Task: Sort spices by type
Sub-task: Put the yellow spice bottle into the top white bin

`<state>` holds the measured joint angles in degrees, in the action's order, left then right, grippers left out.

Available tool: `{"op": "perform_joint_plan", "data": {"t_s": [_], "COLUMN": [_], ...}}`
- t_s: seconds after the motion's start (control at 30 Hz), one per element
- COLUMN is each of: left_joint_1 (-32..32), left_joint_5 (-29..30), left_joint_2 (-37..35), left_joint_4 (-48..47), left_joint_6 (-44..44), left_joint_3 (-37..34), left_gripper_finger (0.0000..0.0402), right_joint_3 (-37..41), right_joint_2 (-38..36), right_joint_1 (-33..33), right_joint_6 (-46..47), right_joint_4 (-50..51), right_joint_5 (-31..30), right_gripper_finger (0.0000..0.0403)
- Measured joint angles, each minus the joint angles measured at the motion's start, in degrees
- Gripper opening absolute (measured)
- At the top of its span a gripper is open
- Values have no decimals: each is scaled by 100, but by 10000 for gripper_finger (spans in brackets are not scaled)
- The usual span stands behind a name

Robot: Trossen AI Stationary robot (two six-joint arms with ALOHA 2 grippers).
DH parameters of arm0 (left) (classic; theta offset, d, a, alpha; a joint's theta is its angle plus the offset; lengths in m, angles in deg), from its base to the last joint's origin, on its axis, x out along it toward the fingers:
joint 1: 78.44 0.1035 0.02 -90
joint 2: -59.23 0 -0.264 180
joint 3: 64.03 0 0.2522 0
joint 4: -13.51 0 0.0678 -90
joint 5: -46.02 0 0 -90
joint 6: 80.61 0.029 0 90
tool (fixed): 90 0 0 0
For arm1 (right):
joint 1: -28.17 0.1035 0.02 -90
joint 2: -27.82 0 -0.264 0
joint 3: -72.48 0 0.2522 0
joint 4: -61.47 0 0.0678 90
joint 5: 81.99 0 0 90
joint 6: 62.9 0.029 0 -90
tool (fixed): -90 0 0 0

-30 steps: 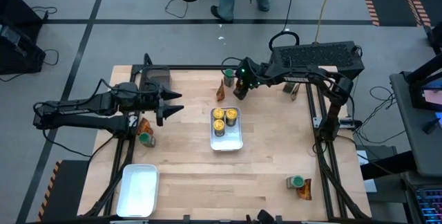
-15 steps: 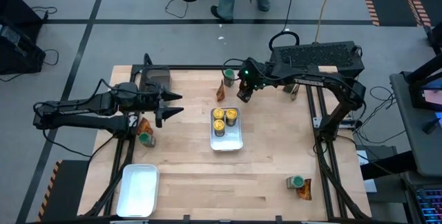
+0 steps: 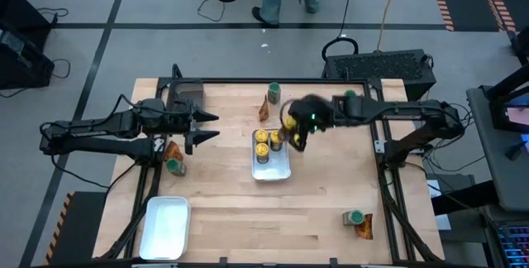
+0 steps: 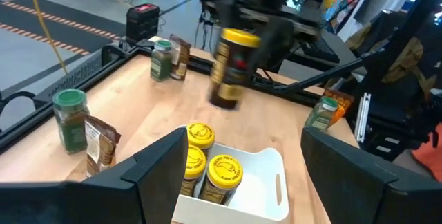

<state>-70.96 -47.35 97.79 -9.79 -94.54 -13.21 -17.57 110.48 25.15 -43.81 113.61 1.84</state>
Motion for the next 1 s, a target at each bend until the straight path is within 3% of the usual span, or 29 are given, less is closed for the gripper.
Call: {"op": "perform_joint_plan", "data": {"t_s": [0.43,0.67,1.0], "left_joint_1": [0,-1,0], "left_joint_5": [-554,-891,-1149], "left_joint_2": [-2,0,0], "left_joint_4": [-4,-4,-4], "left_joint_6": [376,438,427], "left_joint_3": [0,0,0], "left_gripper_finger": [286,286,286], "right_joint_3": [0,0,4], "right_joint_2": [661,1190,1920], "right_joint_1": [1548,1699,1660], "right_joint_6": [1610,2334,2678], "right_joint_4": [-495,-526,-521], "right_joint_5": [-1248,-1960,-2114], "right_gripper_finger": [200,200,201]}}
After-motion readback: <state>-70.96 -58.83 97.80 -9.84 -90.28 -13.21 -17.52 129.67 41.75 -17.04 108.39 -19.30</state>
